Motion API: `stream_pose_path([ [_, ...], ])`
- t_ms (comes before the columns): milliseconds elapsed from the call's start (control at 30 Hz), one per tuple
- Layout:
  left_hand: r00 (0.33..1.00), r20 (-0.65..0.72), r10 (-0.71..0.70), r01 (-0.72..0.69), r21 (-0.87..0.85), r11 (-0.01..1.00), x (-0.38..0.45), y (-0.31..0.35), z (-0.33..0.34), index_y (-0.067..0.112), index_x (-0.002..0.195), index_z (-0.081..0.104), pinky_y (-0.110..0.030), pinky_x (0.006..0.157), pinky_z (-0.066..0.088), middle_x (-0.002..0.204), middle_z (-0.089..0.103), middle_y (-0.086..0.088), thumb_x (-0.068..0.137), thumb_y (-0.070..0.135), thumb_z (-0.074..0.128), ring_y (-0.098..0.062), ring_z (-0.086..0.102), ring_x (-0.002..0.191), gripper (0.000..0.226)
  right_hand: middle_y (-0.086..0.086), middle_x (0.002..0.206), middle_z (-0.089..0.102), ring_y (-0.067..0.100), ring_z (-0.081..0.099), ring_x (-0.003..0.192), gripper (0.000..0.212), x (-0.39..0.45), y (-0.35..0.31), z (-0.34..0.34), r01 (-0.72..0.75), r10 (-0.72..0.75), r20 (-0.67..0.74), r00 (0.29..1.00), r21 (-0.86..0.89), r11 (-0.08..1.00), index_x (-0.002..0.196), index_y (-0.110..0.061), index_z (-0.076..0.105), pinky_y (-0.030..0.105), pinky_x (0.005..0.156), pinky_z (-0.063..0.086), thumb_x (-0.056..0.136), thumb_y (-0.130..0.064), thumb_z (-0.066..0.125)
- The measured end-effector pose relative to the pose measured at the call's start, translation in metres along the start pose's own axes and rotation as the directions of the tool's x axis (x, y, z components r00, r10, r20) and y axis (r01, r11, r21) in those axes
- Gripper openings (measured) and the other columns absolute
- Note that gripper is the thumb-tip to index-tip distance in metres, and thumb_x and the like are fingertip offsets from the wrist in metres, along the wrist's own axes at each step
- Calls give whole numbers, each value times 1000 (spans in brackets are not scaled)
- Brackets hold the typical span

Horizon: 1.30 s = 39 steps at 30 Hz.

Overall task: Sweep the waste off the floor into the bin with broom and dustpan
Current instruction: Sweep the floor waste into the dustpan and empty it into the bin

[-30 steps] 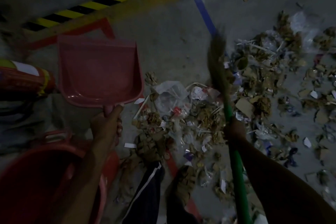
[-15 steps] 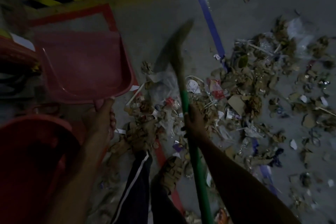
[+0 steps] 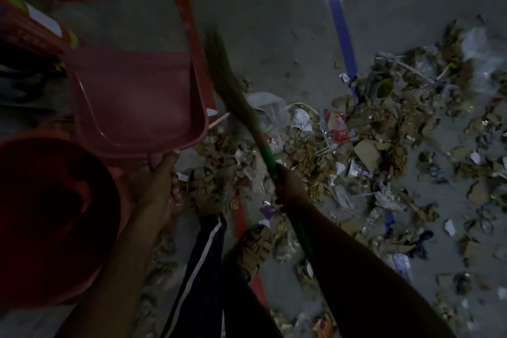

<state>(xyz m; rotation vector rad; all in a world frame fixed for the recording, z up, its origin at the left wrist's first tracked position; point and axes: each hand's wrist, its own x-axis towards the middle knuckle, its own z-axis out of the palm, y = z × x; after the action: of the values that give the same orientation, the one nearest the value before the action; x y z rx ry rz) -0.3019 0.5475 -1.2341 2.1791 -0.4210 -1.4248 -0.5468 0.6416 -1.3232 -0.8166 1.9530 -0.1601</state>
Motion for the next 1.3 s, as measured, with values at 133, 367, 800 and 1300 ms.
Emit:
stream_pose_path([
  [133, 1000, 29, 7, -7, -8, 1000, -2, -8, 8, 14, 63, 50, -17, 38, 33, 49, 52, 0, 81, 49, 78, -10, 40, 31, 48, 5, 96, 61, 22, 66, 68, 39, -4, 50, -54, -183, 184, -74, 980, 18, 983, 142, -26, 44, 34, 49, 57, 103, -21, 43],
  [367, 996, 59, 73, -75, 26, 997, -12, -11, 20, 10, 75, 50, -13, 32, 27, 56, 46, -7, 89, 40, 74, -9, 37, 27, 41, 14, 94, 59, 33, 68, 66, 16, -6, 105, -110, -307, 312, -340, 887, 71, 949, 113, -15, 50, 48, 48, 59, 99, -11, 41],
  [800, 996, -10, 92, -92, -85, 992, -26, -20, -4, 15, 62, 47, -15, 38, 31, 45, 47, 0, 85, 36, 78, -10, 38, 29, 45, 9, 115, 59, 26, 62, 92, 32, -37, 33, -8, 243, -244, -51, 968, -35, 969, 129, -27, 49, 47, 78, 56, 99, -34, 41],
  [1300, 987, 103, 121, -135, 142, 981, -18, -78, -26, 18, 71, 59, -19, 36, 30, 46, 47, 2, 88, 38, 75, -10, 40, 32, 30, 3, 113, 59, 19, 63, 81, 37, -60, 124, 25, 91, -102, -33, 994, -249, 964, 138, -31, 45, 41, 67, 58, 103, -24, 42],
])
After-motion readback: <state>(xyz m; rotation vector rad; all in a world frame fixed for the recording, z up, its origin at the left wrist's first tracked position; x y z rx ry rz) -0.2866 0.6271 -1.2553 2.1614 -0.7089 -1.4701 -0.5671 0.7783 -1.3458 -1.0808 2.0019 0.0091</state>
